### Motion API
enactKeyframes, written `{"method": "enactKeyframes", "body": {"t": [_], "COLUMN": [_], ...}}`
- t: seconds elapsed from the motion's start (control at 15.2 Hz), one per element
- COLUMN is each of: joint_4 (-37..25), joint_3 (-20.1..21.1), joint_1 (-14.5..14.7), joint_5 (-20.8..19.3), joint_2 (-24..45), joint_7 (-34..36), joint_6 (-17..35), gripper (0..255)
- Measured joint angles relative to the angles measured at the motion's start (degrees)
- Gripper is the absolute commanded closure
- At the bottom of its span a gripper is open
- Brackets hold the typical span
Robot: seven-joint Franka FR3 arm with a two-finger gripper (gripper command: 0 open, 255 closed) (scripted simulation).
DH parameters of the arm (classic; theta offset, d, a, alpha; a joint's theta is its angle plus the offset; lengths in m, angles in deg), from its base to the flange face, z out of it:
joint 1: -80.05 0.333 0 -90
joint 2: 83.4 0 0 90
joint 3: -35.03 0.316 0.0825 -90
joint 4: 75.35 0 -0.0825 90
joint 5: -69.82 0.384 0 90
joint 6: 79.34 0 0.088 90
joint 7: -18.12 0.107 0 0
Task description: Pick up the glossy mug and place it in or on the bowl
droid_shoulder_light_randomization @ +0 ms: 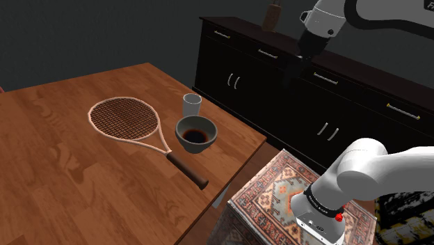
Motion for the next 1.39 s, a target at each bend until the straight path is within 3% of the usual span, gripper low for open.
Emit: {"method": "enactKeyframes", "body": {"t": [0.2, 0.66, 1.39], "joint_4": [-0.46, -3.29, -15.53], "joint_3": [0.16, 2.65, 6.27], "joint_1": [0.12, 1.16, 2.66], "joint_5": [0.06, 0.86, -0.39], "joint_2": [2.19, 15.41, 38.67], "joint_7": [-0.02, 1.63, 4.45], "joint_6": [1.49, 10.45, 19.19], "gripper": [0, 0, 0]}}
